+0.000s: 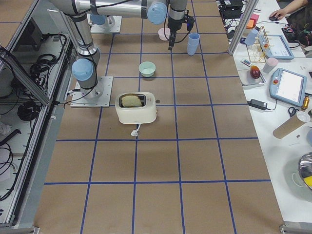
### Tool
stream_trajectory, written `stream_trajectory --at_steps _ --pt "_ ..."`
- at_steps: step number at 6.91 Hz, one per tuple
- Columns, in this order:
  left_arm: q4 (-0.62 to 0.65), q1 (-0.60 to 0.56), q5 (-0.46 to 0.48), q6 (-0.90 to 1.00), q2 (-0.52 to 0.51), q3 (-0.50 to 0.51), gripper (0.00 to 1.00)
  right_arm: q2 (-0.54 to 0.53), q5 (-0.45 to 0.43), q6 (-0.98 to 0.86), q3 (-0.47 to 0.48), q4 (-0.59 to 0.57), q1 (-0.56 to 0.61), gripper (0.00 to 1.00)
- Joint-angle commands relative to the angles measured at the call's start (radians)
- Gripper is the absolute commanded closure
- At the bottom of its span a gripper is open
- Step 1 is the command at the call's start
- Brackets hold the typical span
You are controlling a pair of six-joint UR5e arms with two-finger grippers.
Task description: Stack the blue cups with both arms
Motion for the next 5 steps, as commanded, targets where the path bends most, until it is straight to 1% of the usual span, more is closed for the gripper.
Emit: stream_trajectory --at_steps 1,5 --pt "-0.002 0.000 0.001 0.000 0.002 0.000 0.00 -0.014 0.009 -0.002 0.004 -0.001 0.000 0.00" --pt "-0.002 0.000 0.001 0.001 0.002 0.000 0.00 -0.014 0.015 -0.002 0.010 0.001 0.000 0.00"
